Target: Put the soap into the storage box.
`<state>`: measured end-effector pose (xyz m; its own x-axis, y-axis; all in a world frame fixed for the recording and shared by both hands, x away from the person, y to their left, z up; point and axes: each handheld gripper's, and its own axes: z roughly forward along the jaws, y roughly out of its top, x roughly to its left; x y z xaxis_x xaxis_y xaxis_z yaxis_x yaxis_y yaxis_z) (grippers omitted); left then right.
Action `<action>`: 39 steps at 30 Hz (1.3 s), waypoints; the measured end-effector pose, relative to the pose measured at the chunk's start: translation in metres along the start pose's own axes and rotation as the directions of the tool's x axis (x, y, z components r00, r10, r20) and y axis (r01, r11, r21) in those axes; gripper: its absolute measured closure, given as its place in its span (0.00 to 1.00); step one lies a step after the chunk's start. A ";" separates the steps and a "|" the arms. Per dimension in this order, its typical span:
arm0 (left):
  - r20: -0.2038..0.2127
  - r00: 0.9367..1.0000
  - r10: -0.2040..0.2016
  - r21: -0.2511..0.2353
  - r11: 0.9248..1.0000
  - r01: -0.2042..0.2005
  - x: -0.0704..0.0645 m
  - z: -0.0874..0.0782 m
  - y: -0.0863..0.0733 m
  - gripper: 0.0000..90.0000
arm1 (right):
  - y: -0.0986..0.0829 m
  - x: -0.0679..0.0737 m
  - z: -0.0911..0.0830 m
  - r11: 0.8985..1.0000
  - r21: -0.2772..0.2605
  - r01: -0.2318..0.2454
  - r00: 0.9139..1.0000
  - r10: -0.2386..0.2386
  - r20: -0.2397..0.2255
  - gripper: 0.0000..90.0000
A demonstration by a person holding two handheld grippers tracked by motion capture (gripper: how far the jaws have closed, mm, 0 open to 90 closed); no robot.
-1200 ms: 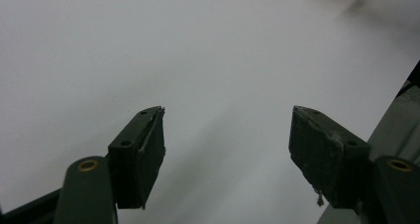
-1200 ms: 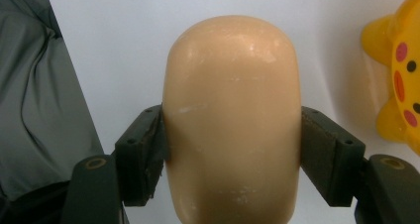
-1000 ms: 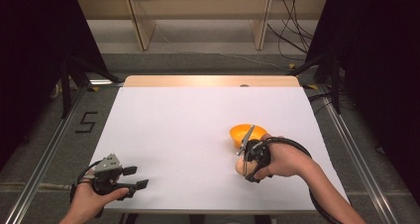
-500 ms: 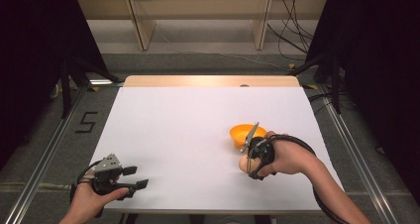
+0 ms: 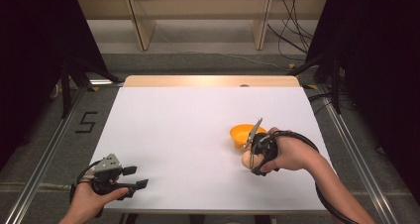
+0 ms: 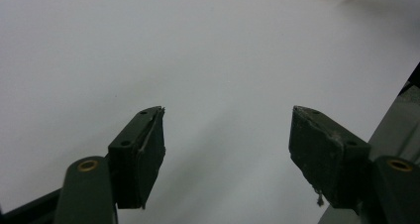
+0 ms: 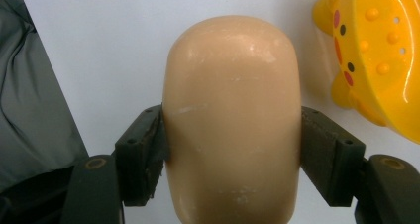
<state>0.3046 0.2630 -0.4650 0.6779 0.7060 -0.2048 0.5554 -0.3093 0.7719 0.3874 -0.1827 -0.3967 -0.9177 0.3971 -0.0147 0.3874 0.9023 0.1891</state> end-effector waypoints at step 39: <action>-0.002 1.000 -0.007 -0.006 1.000 0.007 0.000 0.000 0.000 0.33 | 0.018 -0.038 -0.010 0.999 -0.035 0.003 0.997 0.000 0.073 0.37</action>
<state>0.3044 0.2634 -0.4649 0.6730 0.7096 -0.2088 0.5571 -0.3005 0.7742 0.4280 -0.1829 -0.3828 -0.9088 0.4082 -0.0866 0.3817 0.8970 0.2229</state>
